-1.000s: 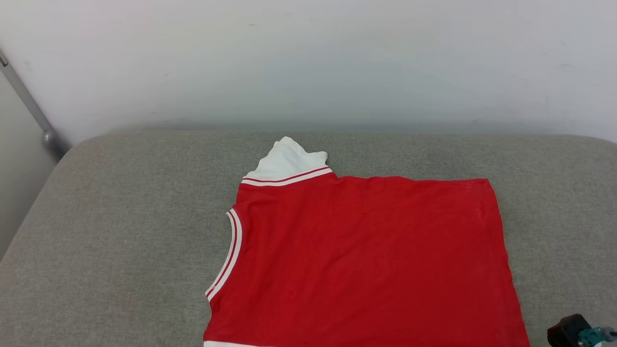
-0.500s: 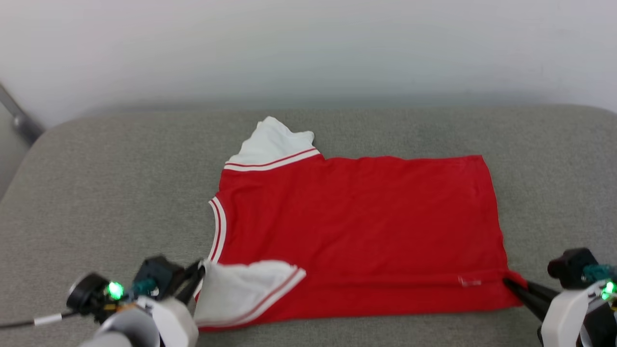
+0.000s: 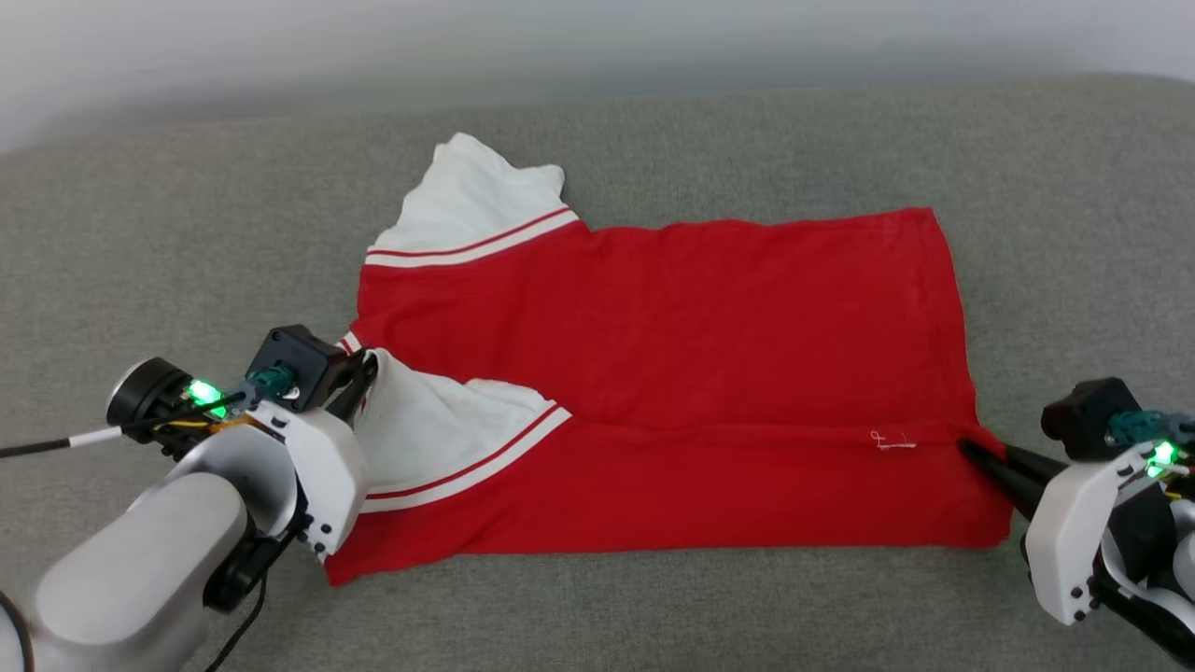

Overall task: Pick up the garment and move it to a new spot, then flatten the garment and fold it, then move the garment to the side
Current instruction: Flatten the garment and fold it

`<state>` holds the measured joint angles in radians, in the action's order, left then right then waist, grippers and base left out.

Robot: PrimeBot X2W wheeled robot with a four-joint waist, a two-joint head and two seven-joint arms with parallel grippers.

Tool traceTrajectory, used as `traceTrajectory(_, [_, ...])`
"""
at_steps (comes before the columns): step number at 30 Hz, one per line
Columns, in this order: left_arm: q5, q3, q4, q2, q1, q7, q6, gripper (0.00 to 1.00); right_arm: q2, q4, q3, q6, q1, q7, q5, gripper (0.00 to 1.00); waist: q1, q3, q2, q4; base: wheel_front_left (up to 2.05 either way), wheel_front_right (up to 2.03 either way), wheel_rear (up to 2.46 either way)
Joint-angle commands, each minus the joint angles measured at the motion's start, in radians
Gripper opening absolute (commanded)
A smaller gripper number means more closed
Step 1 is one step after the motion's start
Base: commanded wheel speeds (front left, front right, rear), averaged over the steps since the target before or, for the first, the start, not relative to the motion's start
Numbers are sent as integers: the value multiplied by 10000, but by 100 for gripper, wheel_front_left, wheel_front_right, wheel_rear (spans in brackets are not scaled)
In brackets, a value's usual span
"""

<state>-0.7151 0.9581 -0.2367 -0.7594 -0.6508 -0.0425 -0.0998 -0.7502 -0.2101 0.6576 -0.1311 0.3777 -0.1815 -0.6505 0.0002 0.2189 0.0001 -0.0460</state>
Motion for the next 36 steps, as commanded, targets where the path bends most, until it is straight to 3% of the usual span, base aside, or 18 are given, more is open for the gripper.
traceTrajectory(1, [89, 44, -262, 89, -186, -26, 101, 0, 105, -142, 90, 9, 255, -13, -49, 0, -2, 343, -1, -124, 0, 0, 0])
traceTrajectory(9, [50, 255, -1899, 624, -506, 231, 718, 0, 469, -1085, 766, 7, 945, -23, -192, 0, -2, 804, -1, -150, 0, 0, 0])
traceTrajectory(10, [65, 336, -2485, 888, -561, 432, 919, 0, 591, -1361, 1013, 7, 1061, 180, -339, 0, -2, 750, -1, -114, 0, 0, 0])
traceTrajectory(11, [-4, 307, -2701, 986, -544, 567, 980, 0, 608, -1431, 1040, 7, 1107, 293, -364, 11, -2, 686, -1, -99, 0, 0, 0])
traceTrajectory(12, [-44, 297, -2852, 1095, -530, 656, 1024, 39, 612, -1494, 1066, 7, 1130, 395, -403, 48, -2, 590, -1, -77, 0, 0, 0])
traceTrajectory(13, [-44, 297, -2852, 1095, -530, 656, 1024, 39, 612, -1494, 1066, 7, 1130, 395, -403, 48, -2, 590, -1, -77, 0, 0, 0])
traceTrajectory(14, [30, 306, -2958, 1150, -561, 786, 1004, 100, 613, -1539, 1087, 7, 1134, 521, -408, 100, -2, 475, -1, -57, 0, 0, 0])
traceTrajectory(20, [13, 177, -3210, 1101, -798, 1228, 1106, 100, 460, -1580, 939, 7, 843, 1236, -348, 100, -2, -340, -1, 135, 0, 0, 0])
traceTrajectory(25, [-265, 157, -2651, 769, -1081, 361, 1277, 100, 347, -1449, 580, 7, 469, 1526, -225, 100, -2, -835, -1, 320, 0, 0, 0])
traceTrajectory(29, [-531, 357, -2025, 422, -1424, -1206, 1545, 100, 344, -1275, 327, 7, 251, 1457, -115, 100, -2, -1021, -1, 368, 0, 0, 0])
traceTrajectory(36, [-1992, 863, -1137, -3, -1840, -4973, 2040, 100, 536, -994, 51, 8, 34, 1244, 145, 100, -2, -1113, -1, 279, 0, 0, 0])
